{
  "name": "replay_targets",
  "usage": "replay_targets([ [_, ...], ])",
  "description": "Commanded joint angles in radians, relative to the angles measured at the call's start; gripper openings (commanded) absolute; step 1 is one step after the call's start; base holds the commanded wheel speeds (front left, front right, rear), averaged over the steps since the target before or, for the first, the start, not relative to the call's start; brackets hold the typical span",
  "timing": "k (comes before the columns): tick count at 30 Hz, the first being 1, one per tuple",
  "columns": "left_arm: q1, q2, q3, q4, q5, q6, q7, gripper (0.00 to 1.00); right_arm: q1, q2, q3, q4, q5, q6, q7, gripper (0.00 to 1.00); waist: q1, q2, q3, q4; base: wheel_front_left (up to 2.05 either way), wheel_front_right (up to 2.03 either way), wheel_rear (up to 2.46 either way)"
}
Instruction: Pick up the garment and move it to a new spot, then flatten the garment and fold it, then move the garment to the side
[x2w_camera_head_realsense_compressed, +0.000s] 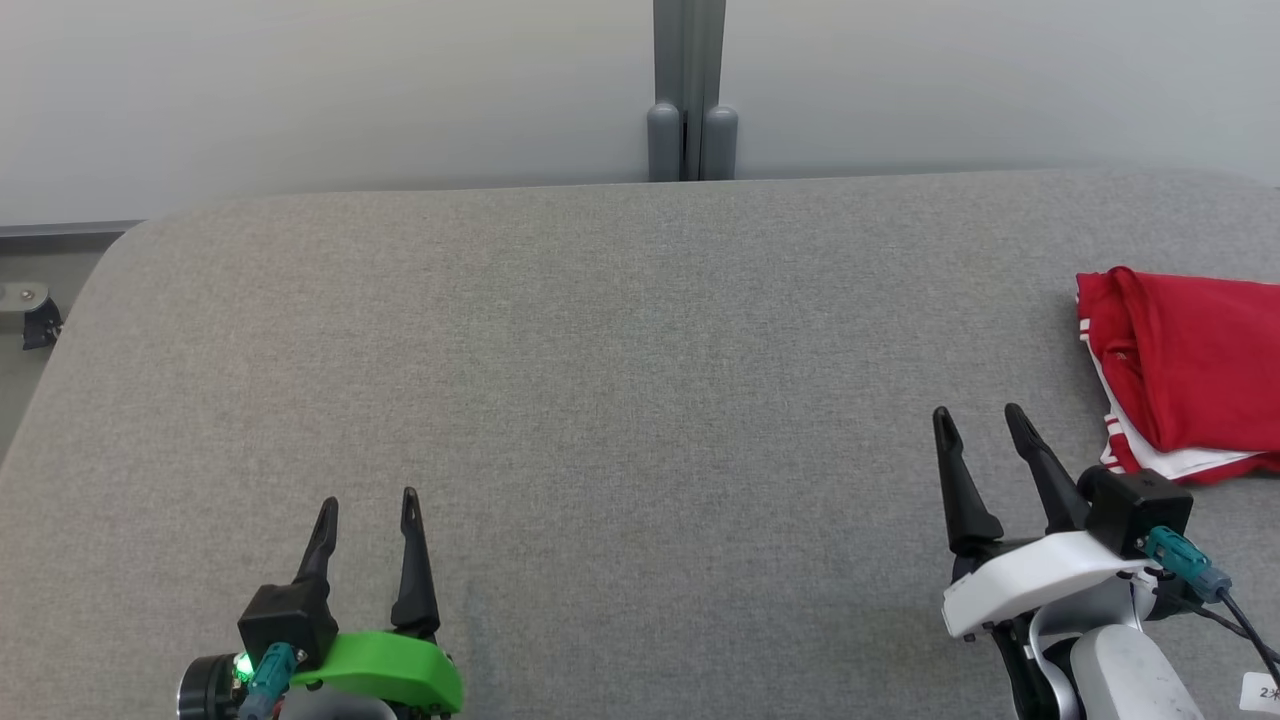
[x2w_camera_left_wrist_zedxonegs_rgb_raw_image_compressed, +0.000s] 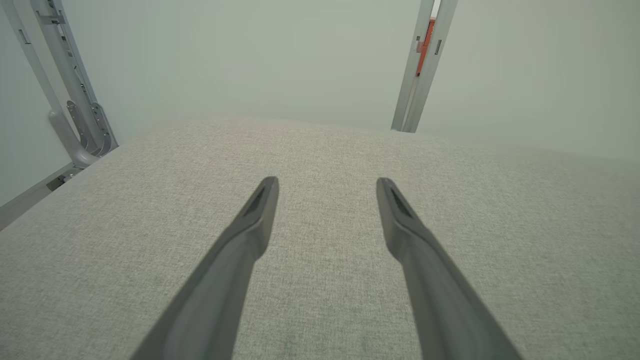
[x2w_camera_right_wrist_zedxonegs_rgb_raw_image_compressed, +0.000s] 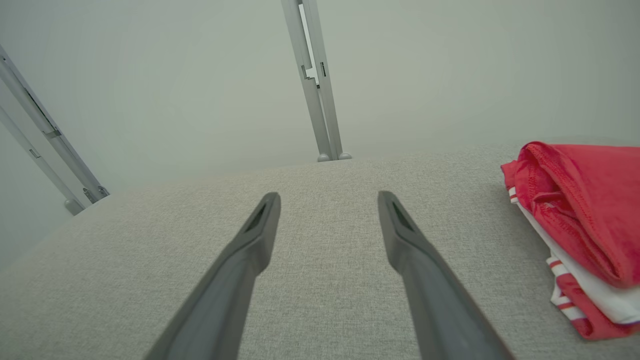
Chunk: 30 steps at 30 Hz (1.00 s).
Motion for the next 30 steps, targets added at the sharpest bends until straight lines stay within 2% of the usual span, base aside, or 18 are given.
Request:
replay_targets([
  [1, 0.007, 0.0, -0.001, 0.01, -0.006, -0.001, -0.003, 1.0, 0.006, -0.002, 0.0, -0.003, 0.001, -0.001, 0.001, 1.0, 0.0001, 0.0, 0.0, 0.002, 0.0, 0.0, 0.0],
  [8, -0.003, 0.004, -0.006, 0.02, -0.014, -0.007, -0.003, 1.0, 0.005, -0.002, 0.003, 0.002, 0.006, -0.001, 0.008, 1.0, 0.0001, 0.0, 0.001, 0.006, 0.0, 0.0, 0.0],
  [9, -0.001, 0.0, -0.005, 0.019, -0.009, -0.003, 0.0, 0.0, 0.0, 0.0, 0.003, 0.002, 0.001, 0.0, 0.009, 0.0, 0.0001, 0.0, 0.001, 0.006, 0.0, 0.0, 0.0],
  [13, 0.011, -0.003, -0.004, 0.051, -0.015, -0.003, 0.008, 0.0, 0.018, 0.005, 0.004, 0.036, 0.008, 0.0, 0.011, 0.0, 0.0001, 0.0, 0.001, 0.005, 0.0, 0.0, 0.0],
  [30, -0.009, -0.005, 0.06, 0.033, -0.305, -0.051, 0.089, 0.0, 0.008, 0.003, -0.029, 0.038, 0.305, 0.0, 0.07, 0.0, 0.0001, 0.0, -0.002, -0.004, 0.0, 0.0, 0.0],
])
